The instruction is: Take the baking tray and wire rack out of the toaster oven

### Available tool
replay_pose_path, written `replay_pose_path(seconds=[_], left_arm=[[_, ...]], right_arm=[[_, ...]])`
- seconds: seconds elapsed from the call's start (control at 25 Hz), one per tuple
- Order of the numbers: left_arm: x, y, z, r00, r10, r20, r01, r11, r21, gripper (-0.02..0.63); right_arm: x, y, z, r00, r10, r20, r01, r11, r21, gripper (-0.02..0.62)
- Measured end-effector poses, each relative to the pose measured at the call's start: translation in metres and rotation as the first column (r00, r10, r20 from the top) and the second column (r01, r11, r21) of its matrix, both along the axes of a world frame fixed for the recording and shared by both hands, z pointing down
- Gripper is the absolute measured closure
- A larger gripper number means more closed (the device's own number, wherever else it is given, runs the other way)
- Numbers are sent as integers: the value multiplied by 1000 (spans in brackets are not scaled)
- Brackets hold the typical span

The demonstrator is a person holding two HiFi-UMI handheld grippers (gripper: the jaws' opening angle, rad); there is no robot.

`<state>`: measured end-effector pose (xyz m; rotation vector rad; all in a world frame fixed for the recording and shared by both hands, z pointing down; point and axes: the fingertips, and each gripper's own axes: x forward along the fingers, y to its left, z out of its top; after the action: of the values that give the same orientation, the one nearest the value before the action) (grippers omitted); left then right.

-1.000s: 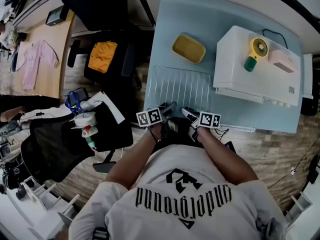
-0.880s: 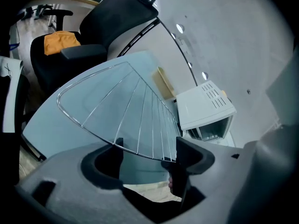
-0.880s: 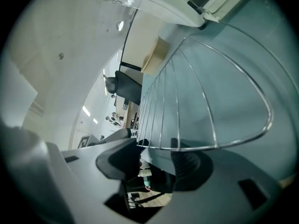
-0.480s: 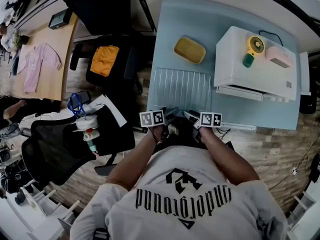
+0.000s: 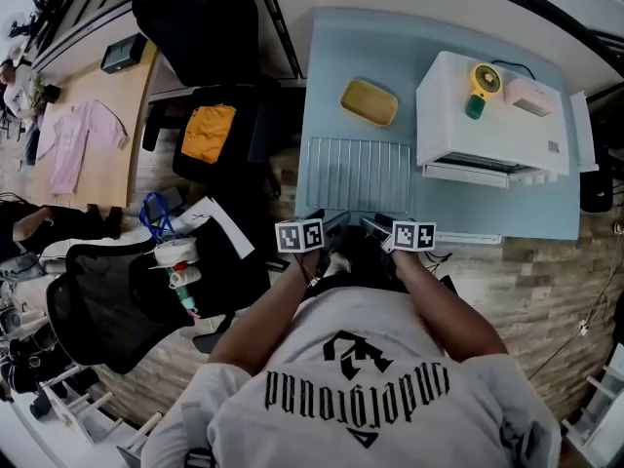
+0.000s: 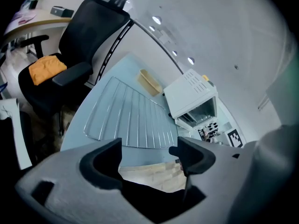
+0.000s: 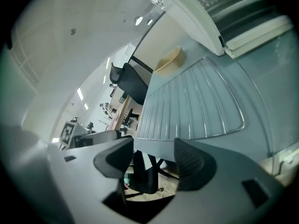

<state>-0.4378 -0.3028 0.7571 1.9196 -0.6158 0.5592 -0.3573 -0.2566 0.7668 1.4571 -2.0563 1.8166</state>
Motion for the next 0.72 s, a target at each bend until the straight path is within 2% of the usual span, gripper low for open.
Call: replay_pose_path(seconds=[0.12, 0.2, 0.4, 0.52, 0.72], left_arm=[[1, -6, -23, 999, 55, -1, -54, 993, 108, 224], [1, -9, -40, 996, 88, -2, -86, 979, 186, 225], [1, -12, -85, 989, 151, 1, -141, 919, 368, 227], [2, -8, -111, 981, 193, 9, -175, 866, 469, 227], [4, 0, -166, 967, 253, -5, -190, 738, 647, 229]], right_arm=[[1, -6, -22, 998, -1, -62, 6, 997, 83, 336], [3, -8, -40, 994, 6, -112, 10, 989, 146, 341], [3, -13, -90, 976, 34, -214, 34, 951, 307, 351], [1, -11, -119, 958, 46, -283, 72, 918, 391, 353], [-5, -7, -174, 901, 88, -425, 169, 831, 531, 354]])
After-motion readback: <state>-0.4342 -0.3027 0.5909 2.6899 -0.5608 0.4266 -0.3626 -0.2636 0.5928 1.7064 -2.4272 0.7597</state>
